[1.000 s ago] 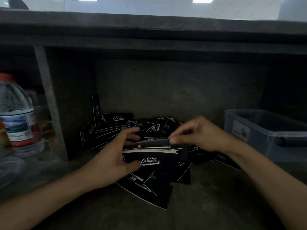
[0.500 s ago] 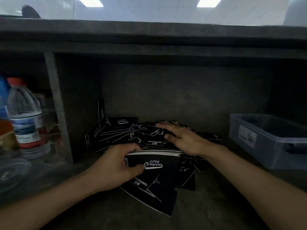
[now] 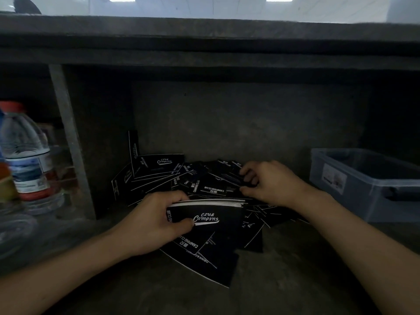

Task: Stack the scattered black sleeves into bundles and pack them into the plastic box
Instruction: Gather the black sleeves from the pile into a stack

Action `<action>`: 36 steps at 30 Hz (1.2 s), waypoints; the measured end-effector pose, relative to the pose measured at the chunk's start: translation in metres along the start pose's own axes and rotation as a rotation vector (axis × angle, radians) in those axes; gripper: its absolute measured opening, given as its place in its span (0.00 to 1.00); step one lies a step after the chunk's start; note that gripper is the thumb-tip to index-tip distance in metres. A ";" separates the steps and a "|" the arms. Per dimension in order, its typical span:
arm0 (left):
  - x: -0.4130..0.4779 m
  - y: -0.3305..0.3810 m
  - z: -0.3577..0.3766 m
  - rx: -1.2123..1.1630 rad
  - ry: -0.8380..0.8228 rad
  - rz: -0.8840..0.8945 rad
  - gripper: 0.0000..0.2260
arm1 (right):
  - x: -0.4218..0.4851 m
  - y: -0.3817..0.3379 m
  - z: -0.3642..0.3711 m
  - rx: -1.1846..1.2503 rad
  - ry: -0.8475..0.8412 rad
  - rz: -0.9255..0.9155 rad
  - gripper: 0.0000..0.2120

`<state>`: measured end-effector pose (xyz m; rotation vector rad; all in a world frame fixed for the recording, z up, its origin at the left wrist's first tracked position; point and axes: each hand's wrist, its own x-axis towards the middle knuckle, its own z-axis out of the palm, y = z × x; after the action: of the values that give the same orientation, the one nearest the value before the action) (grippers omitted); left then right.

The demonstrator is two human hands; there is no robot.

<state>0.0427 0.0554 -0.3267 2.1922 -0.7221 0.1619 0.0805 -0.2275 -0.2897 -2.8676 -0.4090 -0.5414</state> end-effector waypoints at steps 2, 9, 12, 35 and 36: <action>-0.001 0.001 0.000 -0.006 -0.004 0.005 0.07 | -0.003 -0.002 -0.008 -0.101 0.126 0.045 0.21; -0.001 0.002 0.001 -0.014 0.029 0.045 0.19 | -0.007 -0.009 -0.019 0.991 0.291 0.177 0.43; -0.002 0.002 0.001 -0.018 0.047 0.039 0.23 | -0.008 -0.023 -0.021 1.329 0.226 0.275 0.32; 0.000 0.002 0.000 -0.024 0.052 0.037 0.26 | -0.012 -0.023 -0.009 1.250 -0.181 0.366 0.11; -0.001 0.003 -0.001 -0.031 0.050 0.036 0.25 | -0.014 -0.020 -0.009 1.066 -0.225 0.304 0.13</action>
<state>0.0408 0.0550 -0.3247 2.1388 -0.7317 0.2212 0.0593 -0.2136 -0.2839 -1.8866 -0.1868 0.0758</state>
